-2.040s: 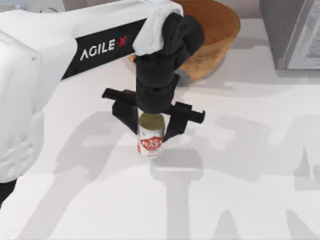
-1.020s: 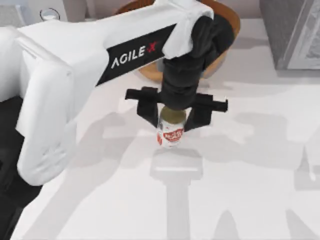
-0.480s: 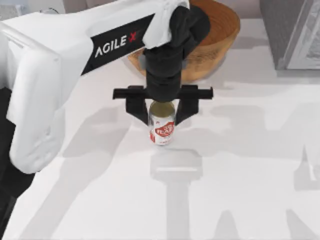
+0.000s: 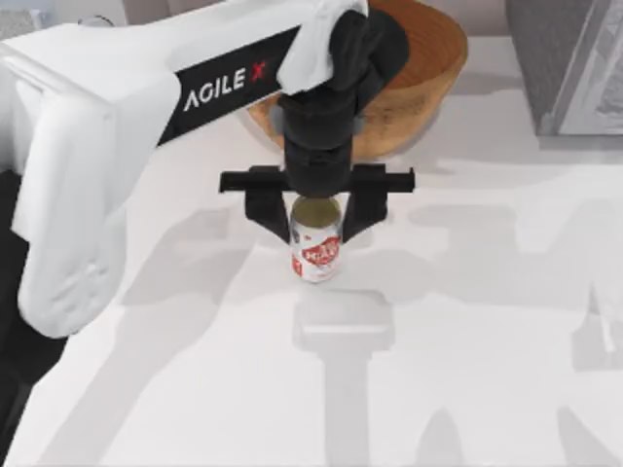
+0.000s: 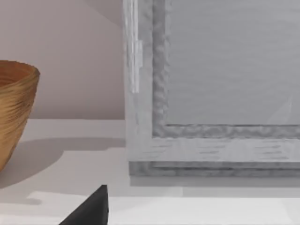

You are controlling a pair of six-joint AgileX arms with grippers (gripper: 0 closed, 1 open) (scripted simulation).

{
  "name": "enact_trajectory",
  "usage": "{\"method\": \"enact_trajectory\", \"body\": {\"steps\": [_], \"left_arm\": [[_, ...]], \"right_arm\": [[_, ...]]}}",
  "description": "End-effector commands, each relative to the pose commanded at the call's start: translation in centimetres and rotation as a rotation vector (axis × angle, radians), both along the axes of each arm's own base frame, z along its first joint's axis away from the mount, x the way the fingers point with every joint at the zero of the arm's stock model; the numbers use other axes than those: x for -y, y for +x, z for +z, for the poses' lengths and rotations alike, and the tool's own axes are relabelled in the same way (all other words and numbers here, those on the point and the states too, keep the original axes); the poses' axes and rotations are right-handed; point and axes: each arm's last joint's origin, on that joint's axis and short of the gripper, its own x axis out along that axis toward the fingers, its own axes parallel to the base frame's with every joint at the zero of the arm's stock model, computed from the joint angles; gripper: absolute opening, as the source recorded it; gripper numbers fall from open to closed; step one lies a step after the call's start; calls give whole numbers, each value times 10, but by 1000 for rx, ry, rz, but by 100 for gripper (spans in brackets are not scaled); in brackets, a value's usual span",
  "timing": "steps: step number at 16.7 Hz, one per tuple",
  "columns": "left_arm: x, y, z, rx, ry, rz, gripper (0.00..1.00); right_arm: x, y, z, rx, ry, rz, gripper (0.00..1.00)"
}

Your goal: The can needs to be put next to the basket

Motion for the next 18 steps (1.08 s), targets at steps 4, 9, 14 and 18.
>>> {"method": "enact_trajectory", "body": {"steps": [4, 9, 14, 18], "left_arm": [[0, 0, 0, 0, 0, 0, 60], [0, 0, 0, 0, 0, 0, 98], [0, 0, 0, 0, 0, 0, 100], [1, -1, 0, 0, 1, -2, 100]], "right_arm": [[0, 0, 0, 0, 0, 0, 100], [0, 0, 0, 0, 0, 0, 100], [0, 0, 0, 0, 0, 0, 100], [0, 0, 0, 0, 0, 0, 100]]}}
